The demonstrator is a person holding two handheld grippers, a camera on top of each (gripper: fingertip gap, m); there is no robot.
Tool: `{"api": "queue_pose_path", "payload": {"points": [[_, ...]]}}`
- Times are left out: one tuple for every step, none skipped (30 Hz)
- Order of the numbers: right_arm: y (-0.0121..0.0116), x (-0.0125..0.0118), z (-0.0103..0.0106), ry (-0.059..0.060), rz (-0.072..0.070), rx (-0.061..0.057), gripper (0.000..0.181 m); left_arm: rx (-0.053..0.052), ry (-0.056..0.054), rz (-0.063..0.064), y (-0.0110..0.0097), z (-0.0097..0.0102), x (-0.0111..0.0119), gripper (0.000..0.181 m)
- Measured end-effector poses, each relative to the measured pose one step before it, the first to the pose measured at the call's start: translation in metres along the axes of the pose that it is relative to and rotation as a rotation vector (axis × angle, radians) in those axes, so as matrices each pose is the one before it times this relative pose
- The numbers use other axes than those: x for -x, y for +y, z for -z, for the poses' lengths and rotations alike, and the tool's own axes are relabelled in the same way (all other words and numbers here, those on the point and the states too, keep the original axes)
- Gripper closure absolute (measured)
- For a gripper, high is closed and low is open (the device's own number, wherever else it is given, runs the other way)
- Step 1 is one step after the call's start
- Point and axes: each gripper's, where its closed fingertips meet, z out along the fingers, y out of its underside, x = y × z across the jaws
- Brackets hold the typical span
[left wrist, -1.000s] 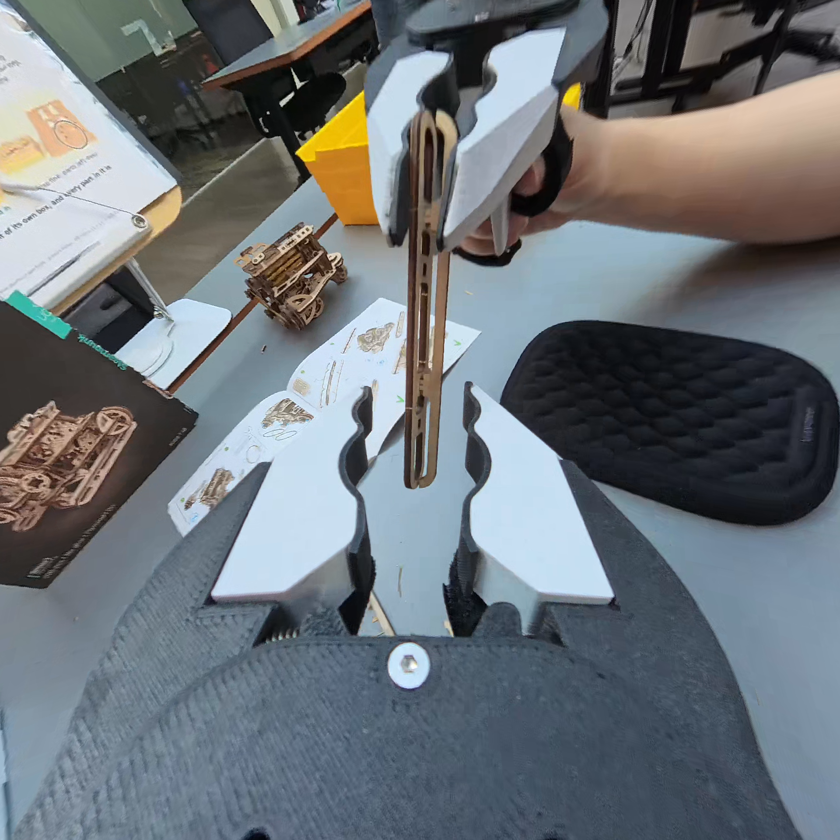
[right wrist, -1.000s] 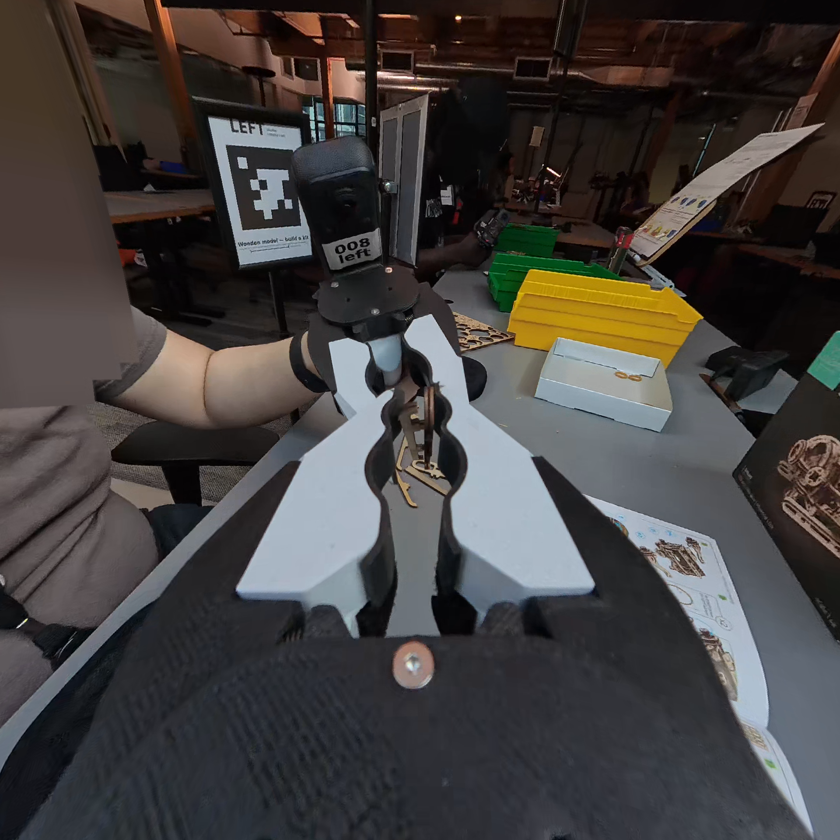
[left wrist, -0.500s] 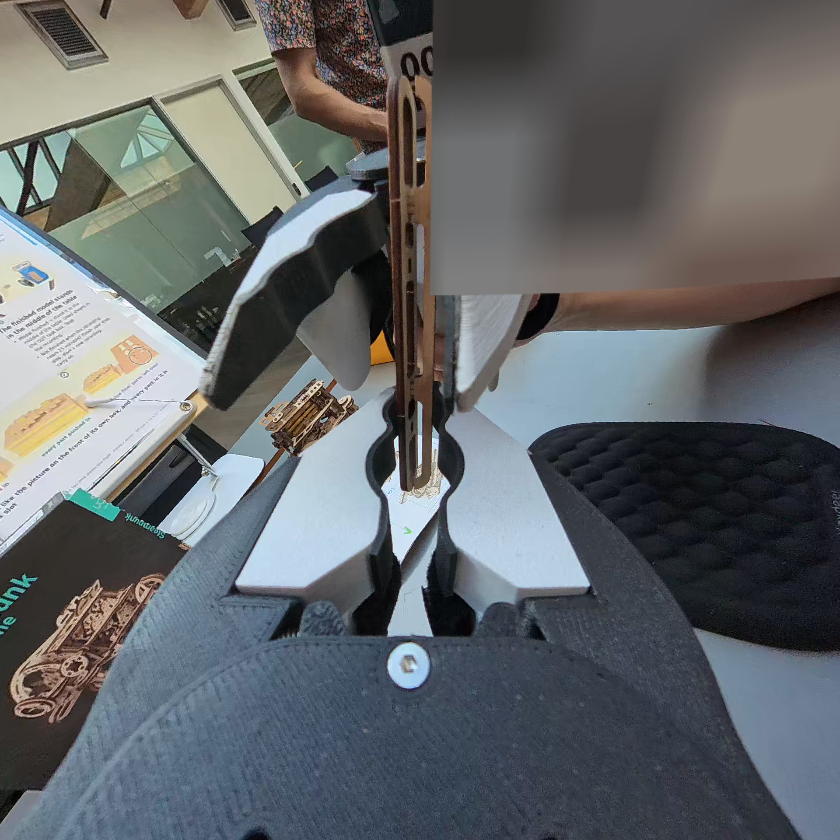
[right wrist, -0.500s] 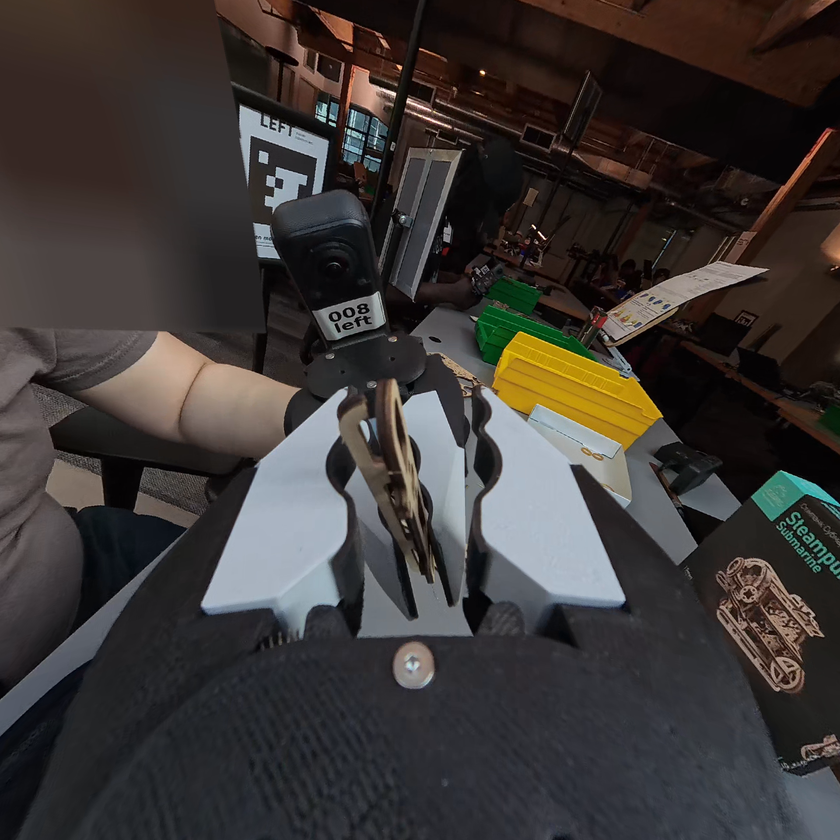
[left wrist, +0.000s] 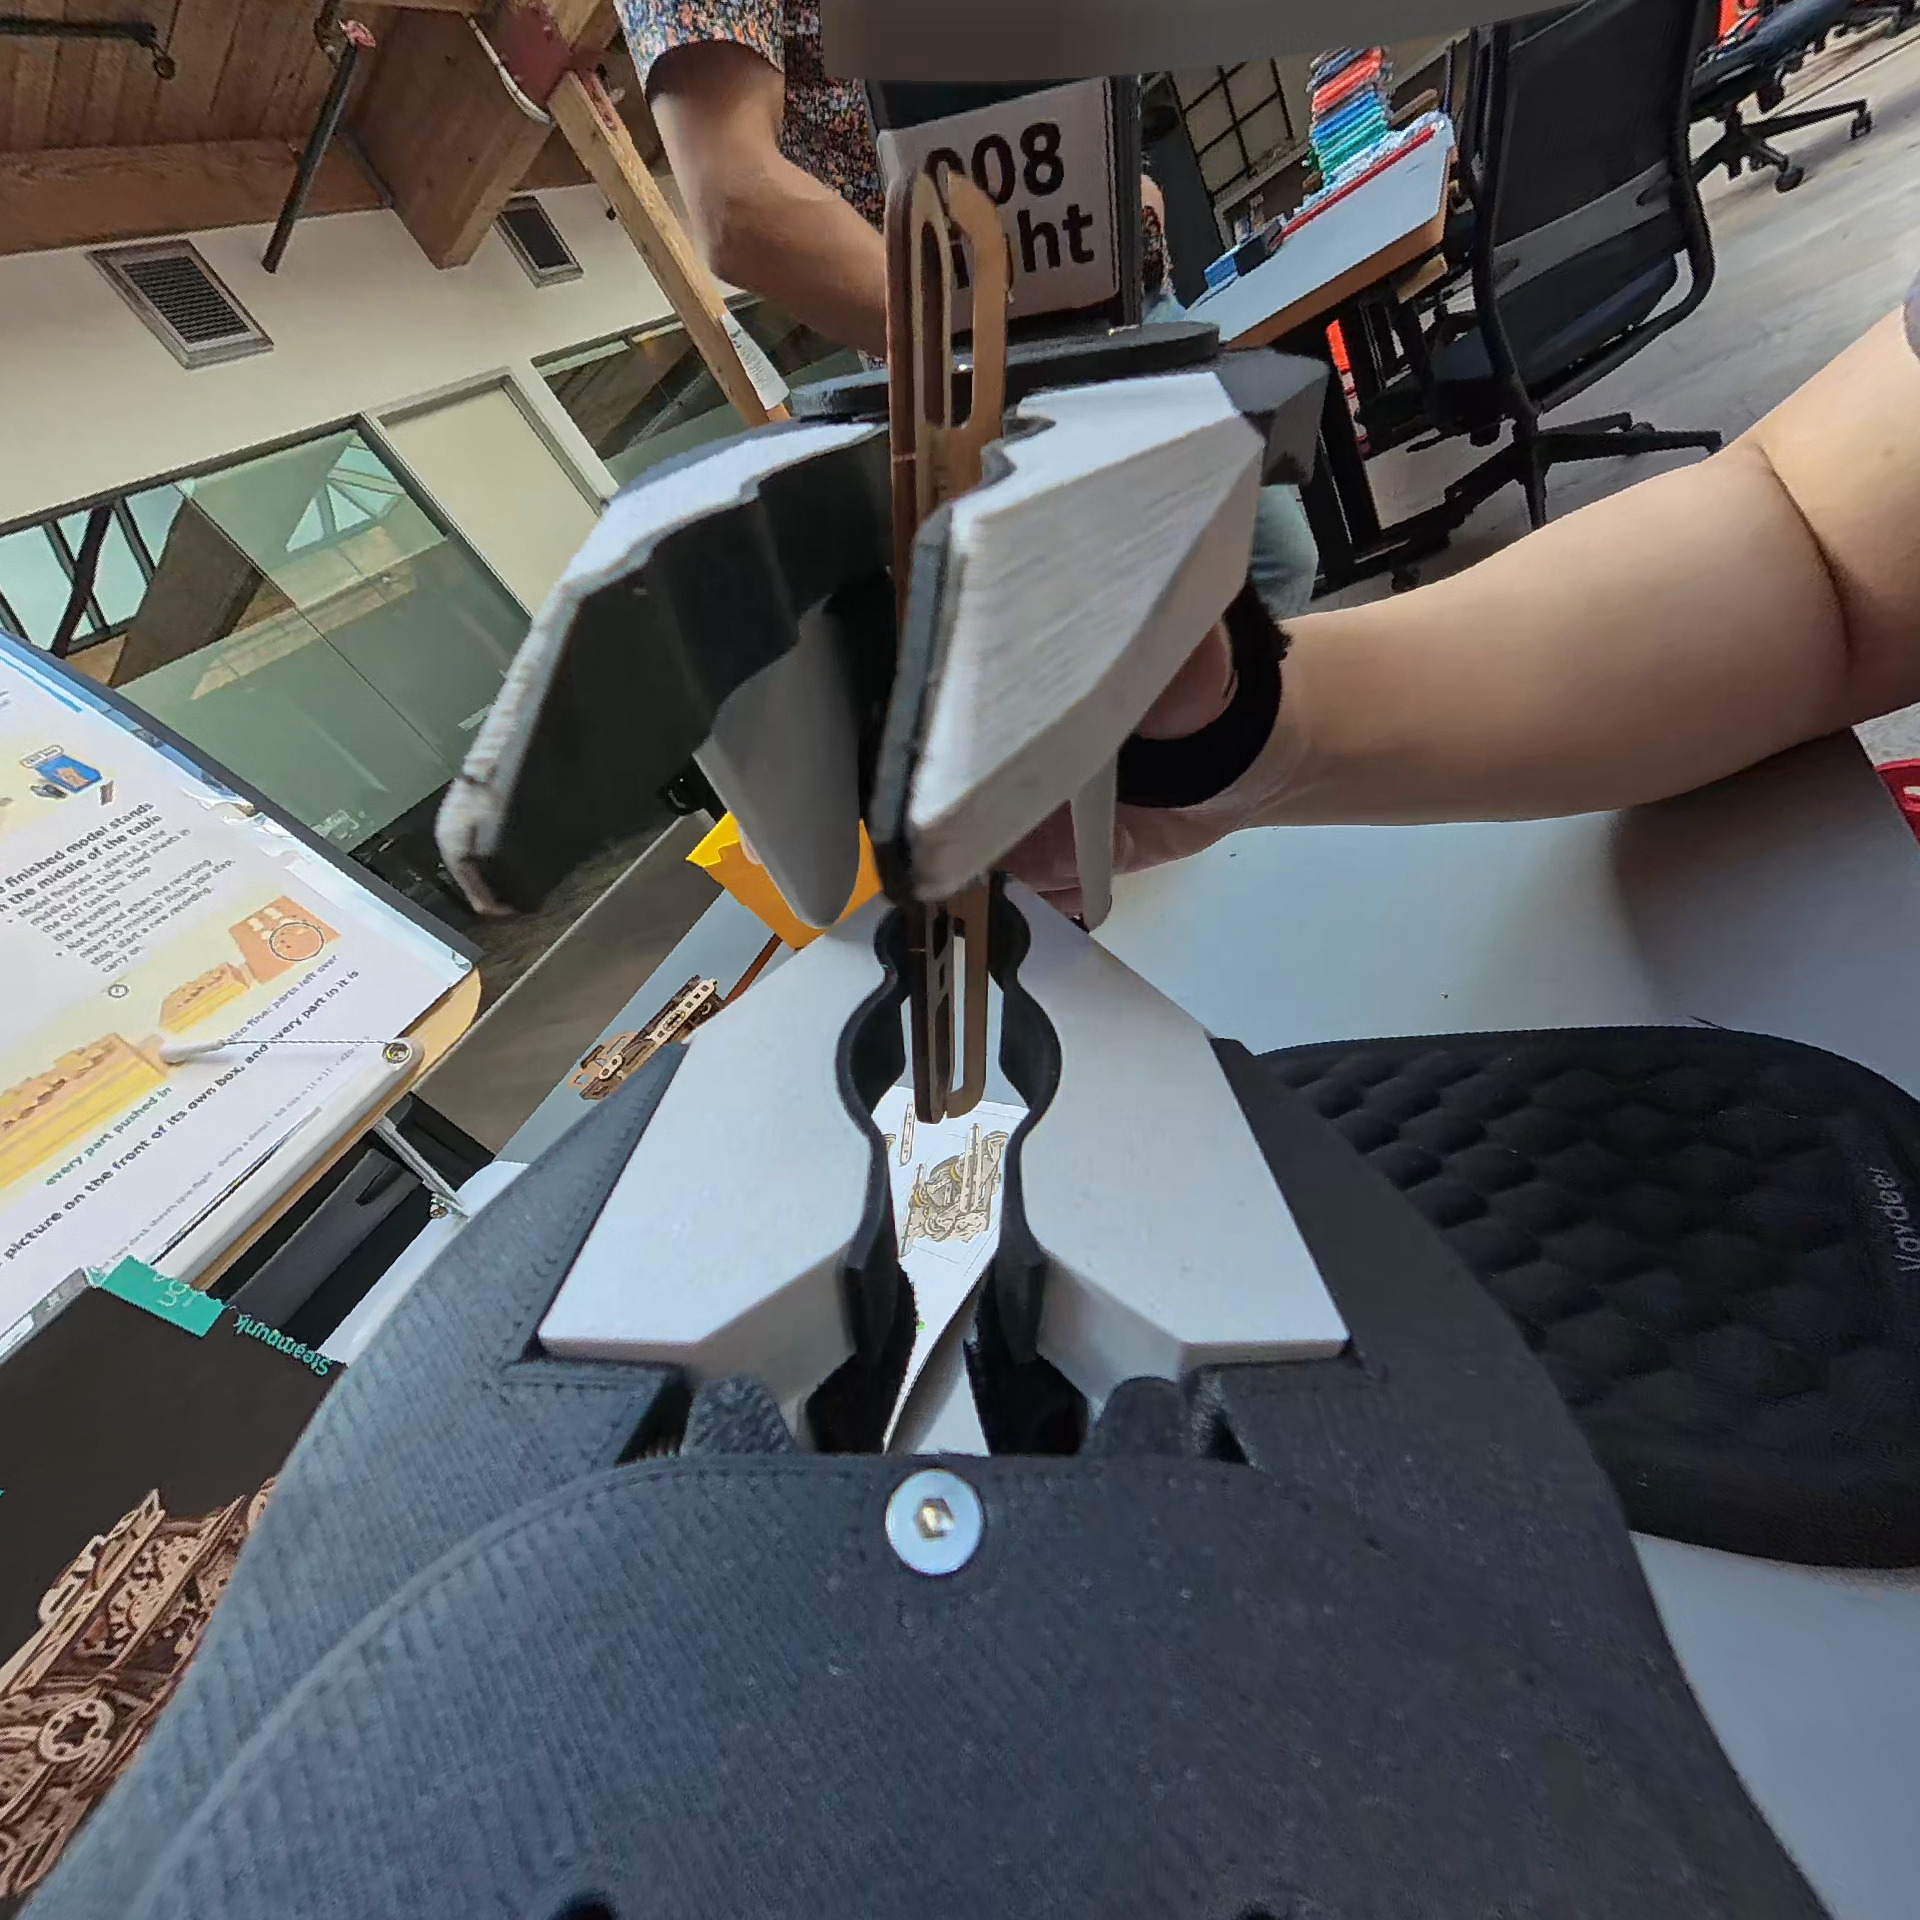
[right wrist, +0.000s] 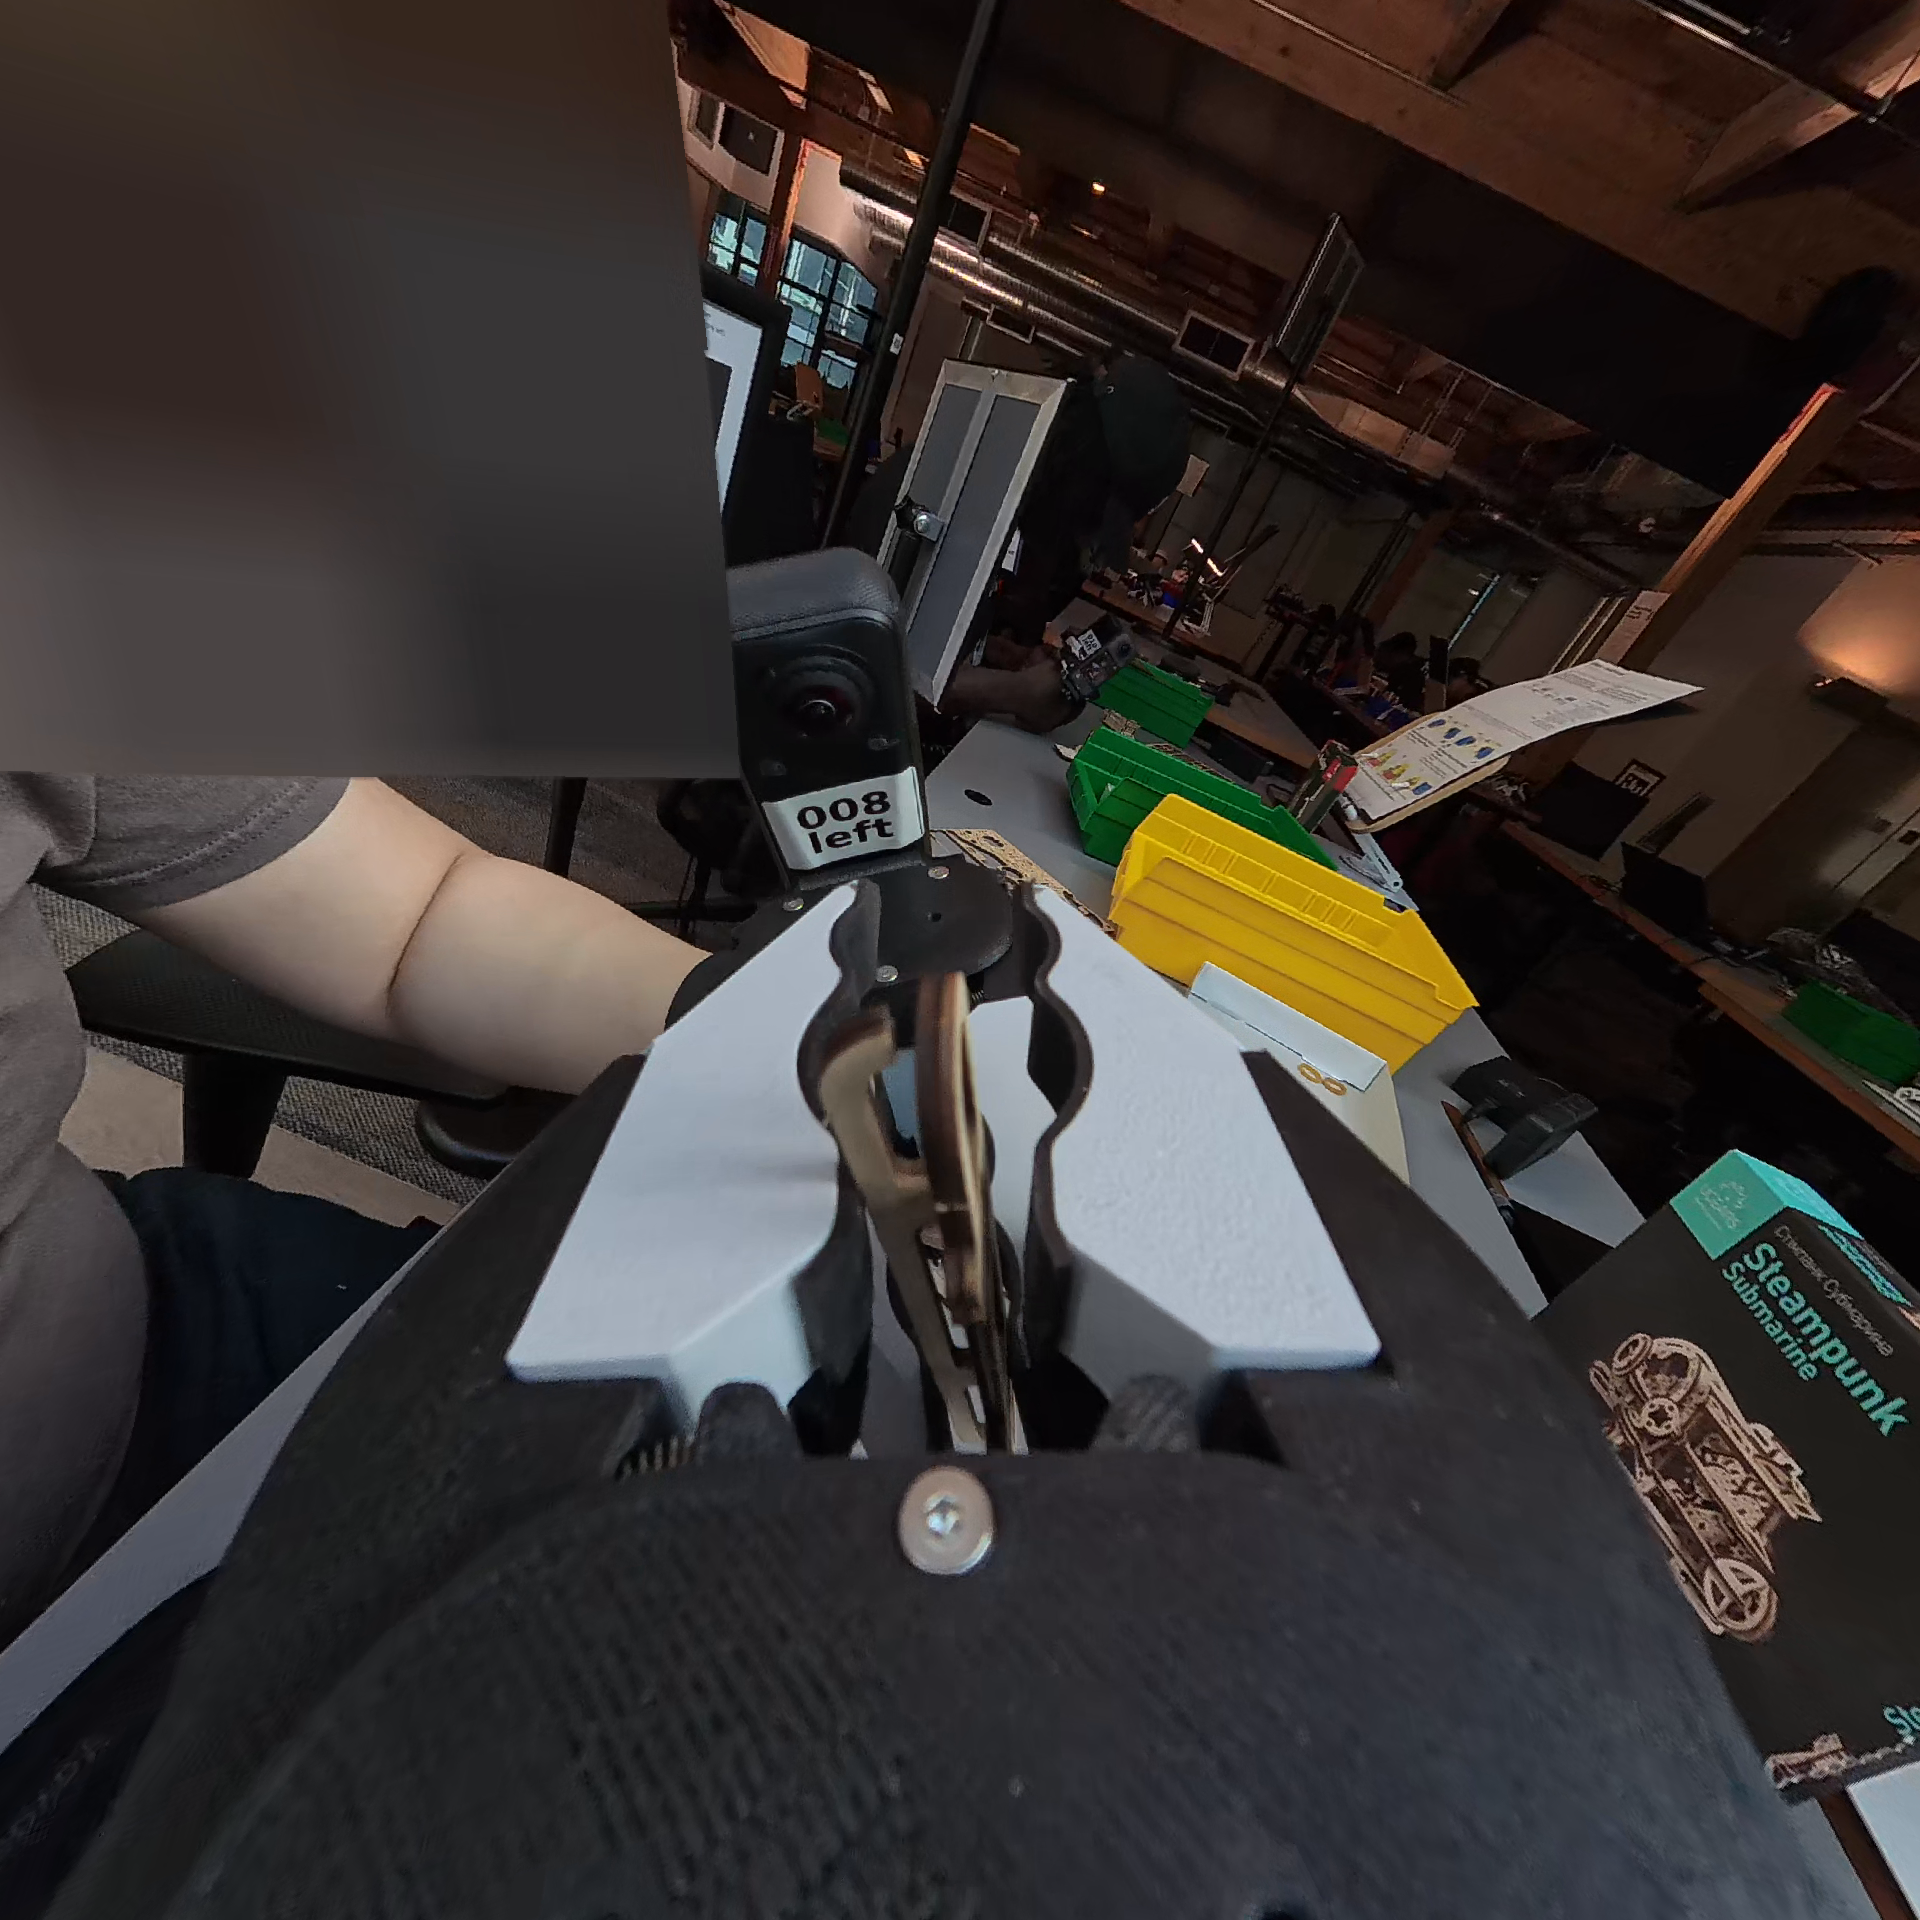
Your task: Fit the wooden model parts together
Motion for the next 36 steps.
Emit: {"api": "queue_pose_path", "payload": {"points": [[-0.00028, -0.00073, -0.0004, 0.0115, 0.0061, -0.0012, 0.158, 0.0003, 0.0002, -0.0063, 0.00048, 0.00002, 0.00016, 0.171], [0.00098, 0.00034, -0.00052, 0.0039, 0.0097, 0.0061, 0.159, 0.0025, 0.0031, -0.0075, 0.00054, 0.00013, -0.00018, 0.172], [0.00084, 0.00022, -0.00025, 0.0047, 0.0135, 0.0046, 0.162, 0.0038, 0.002, -0.0071, 0.00075, 0.00004, -0.00017, 0.172], [0.00078, -0.00115, 0.00028, 0.0148, 0.0207, 0.0064, 0.169, 0.0033, -0.0009, -0.0049, 0.00066, 0.00005, 0.00023, 0.172], [0.00072, -0.00045, 0.00005, 0.0135, 0.0272, 0.0049, 0.17, 0.0023, 0.0019, -0.0067, 0.00045, 0.0002, 0.00002, 0.172], [0.00042, 0.00148, -0.00055, -0.0014, 0.0139, 0.0038, 0.17, 0.0007, 0.0031, -0.0098, 0.00017, 0.00027, -0.00058, 0.172], [0.00043, 0.00102, -0.00063, -0.0026, 0.0042, 0.0056, 0.17, -0.0002, -0.0014, -0.0093, 0.00015, 0.0003, 0.0, 0.172], [0.00014, 0.0006, -0.00054, 0.0006, 0.0071, 0.0029, 0.168, -0.0022, -0.0025, -0.0076, -0.00028, 0.00021, 0.00001, 0.172], [-0.00017, 0.00113, -0.00024, -0.0037, 0.0071, 0.0014, 0.168, -0.0044, -0.0012, -0.0042, -0.00043, 0.00009, -0.00036, 0.172], [0.00009, 0.00047, -0.0001, -0.002, 0.0035, 0.0031, 0.168, -0.0026, -0.0003, -0.0002, 0.00003, -0.00006, -0.00025, 0.172], [0.00067, 0.00021, -0.00012, -0.0004, -0.0004, 0.0061, 0.168, -0.0006, 0.0003, 0.0003, 0.00029, -0.0001, -0.00021, 0.172], [0.00035, 0.00009, -0.0001, 0.0015, 0.0026, 0.0028, 0.169, -0.0022, 0.0005, -0.0011, -0.00009, -0.00003, -0.00019, 0.172], [-0.00066, 0.00067, 0.00013, 0.0008, 0.0078, -0.0052, 0.17, -0.0011, 0.0022, -0.0018, -0.00008, -0.00003, -0.00061, 0.172], [0.00006, 0.00052, -0.00006, -0.0001, 0.0038, -0.0006, 0.17, 0.001, 0.0014, -0.0023, 0.0001, 0.00003, -0.00045, 0.172], [0.00001, 0.0004, 0.00009, 0.0001, 0.0023, 0.0016, 0.17, -0.0011, 0.0024, -0.002, -0.00024, -0.00003, -0.00051, 0.172], [-0.00029, 0.0006, 0.00021, -0.0012, 0.0036, -0.001, 0.17, -0.002, 0.0035, 0.0009, -0.00035, 0.00004, -0.00067, 0.172], [-0.00009, 0.00001, 0.00002, 0.0031, -0.0009, 0.0017, 0.17, -0.0023, 0.0016, 0.0017, -0.00038, -0.00007, -0.00026, 0.172], [-0.0005, -0.00048, 0.00002, 0.0068, -0.0009, -0.0011, 0.17, -0.0032, 0.0007, -0.0007, -0.00048, 0.00027, -0.00013, 0.172], [-0.00056, 0.00013, -0.00008, 0.0028, 0.0023, -0.002, 0.17, -0.0023, 0.0012, -0.0015, -0.0004, 0.00024, -0.00017, 0.172], [-0.00007, 0.00044, -0.00031, -0.0005, 0.0013, 0.0014, 0.171, -0.0024, 0.0046, -0.0002, -0.00033, 0.00028, -0.00063, 0.172], [-0.00038, 0.00073, -0.00001, 0.0001, 0.0046, 0.0, 0.17, -0.0046, 0.0049, -0.0003, -0.00066, 0.00026, -0.0007, 0.172], [-0.00097, 0.00091, 0.00008, 0.0021, 0.008, -0.0044, 0.171, -0.0037, 0.0021, -0.0035, -0.00047, 0.00036, -0.00052, 0.172], [0.00014, 0.00059, -0.00049, -0.0011, 0.0037, 0.0022, 0.17, -0.0008, 0.0012, -0.0036, -0.00002, 0.00029, -0.00031, 0.172], [0.0003, 0.00038, -0.00038, -0.0024, -0.0004, 0.0055, 0.171, -0.0031, 0.0008, 0.0012, -0.0003, 0.00014, -0.00035, 0.172], [-0.00062, -0.00024, 0.00003, 0.0048, 0.0006, -0.0024, 0.171, -0.0043, 0.0004, 0.0024, -0.0006, 0.00015, -0.00023, 0.171], [-0.00035, -0.00022, -0.00006, 0.0053, 0.0012, -0.0024, 0.171, -0.0009, 0.0009, -0.0009, -0.00017, 0.00016, -0.00031, 0.171], [0.00026, 0.00024, -0.00007, -0.0001, 0.0056, 0.0036, 0.171, -0.0005, -0.0015, -0.0012, -0.00032, -0.00004, -0.00008, 0.172], [-0.0001, 0.0001, 0.00022, 0.0054, 0.0147, 0.0, 0.171, 0.0018, -0.0034, -0.0048, 0.00004, -0.00011, 0.00015, 0.171], [0.0003, 0.00024, 0.00001, 0.004, 0.0123, 0.002, 0.171, 0.0024, -0.004, -0.0079, 0.00011, -0.00011, 0.00029, 0.171], [-0.00025, -0.00013, -0.00004, 0.0053, 0.0055, 0.0003, 0.171, -0.0002, -0.0026, -0.0044, -0.00031, 0.00007, 0.0001, 0.171], [-0.0007, -0.00022, 0.00012, 0.0038, 0.0016, -0.0047, 0.171, 0.0011, -0.0033, -0.0018, -0.00005, 0.00003, 0.00029, 0.171], [0.00012, -0.0004, -0.00008, -0.0011, -0.0061, -0.0003, 0.171, 0.003, -0.0038, -0.0017, 0.0003, -0.00006, 0.0003, 0.171], [-0.00107, 0.0002, -0.00004, -0.0091, -0.018, -0.0121, 0.171, 0.0031, -0.0034, 0.0016, 0.00041, -0.00009, 0.00033, 0.171], [-0.00088, 0.00049, -0.00006, -0.0154, -0.0235, -0.0128, 0.171, 0.0022, 0.0004, 0.0073, 0.00048, 0.00019, 0.00002, 0.171], [0.00021, 0.00033, 0.00031, -0.0195, -0.0257, -0.0008, 0.171, -0.0018, 0.0017, 0.0117, 0.00007, 0.0001, 0.00009, 0.171], [0.00056, -0.00096, 0.00061, -0.0059, -0.0181, 0.0051, 0.17, -0.003, 0.0002, 0.0119, -0.00014, 0.00019, 0.00042, 0.171]]}}
